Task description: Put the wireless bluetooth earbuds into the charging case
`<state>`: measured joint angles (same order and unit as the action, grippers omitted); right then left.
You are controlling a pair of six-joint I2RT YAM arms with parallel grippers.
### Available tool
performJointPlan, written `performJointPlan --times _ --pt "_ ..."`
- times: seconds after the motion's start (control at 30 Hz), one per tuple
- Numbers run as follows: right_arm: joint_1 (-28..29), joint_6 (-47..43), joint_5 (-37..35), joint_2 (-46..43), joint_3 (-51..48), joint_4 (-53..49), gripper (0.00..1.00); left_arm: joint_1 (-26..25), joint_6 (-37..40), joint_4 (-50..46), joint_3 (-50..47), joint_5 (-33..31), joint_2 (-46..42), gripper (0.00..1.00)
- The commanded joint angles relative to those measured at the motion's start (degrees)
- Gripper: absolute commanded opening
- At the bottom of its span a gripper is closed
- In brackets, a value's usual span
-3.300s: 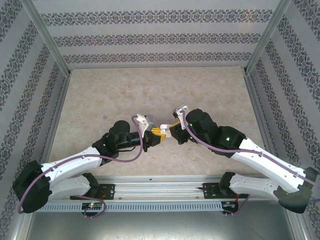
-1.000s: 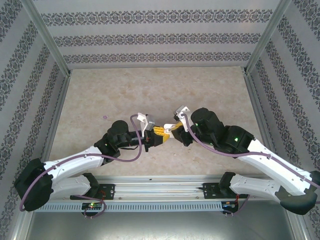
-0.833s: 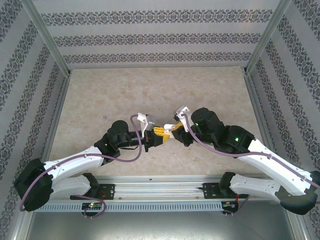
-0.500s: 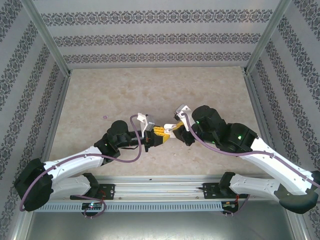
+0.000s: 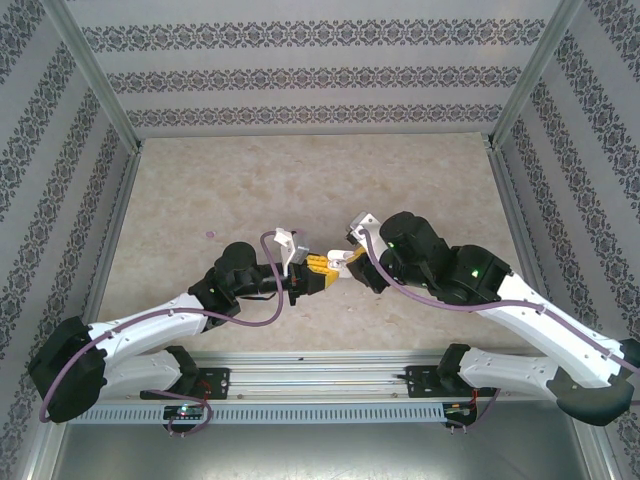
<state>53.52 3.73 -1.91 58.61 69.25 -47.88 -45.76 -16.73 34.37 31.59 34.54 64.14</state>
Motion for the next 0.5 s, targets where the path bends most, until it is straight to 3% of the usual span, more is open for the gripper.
performJointPlan --times 0.0,0.47 --pt "0.62 -2.22 -0.22 0.8 0.26 -1.56 0.19 -0.56 1.05 3.72 -0.81 0.83 -0.77 0.0" --pt "0.62 0.38 5.79 0.38 -3.5 -0.15 0.23 -0.57 0.83 4.19 -1.11 0.27 -1.54 0.0"
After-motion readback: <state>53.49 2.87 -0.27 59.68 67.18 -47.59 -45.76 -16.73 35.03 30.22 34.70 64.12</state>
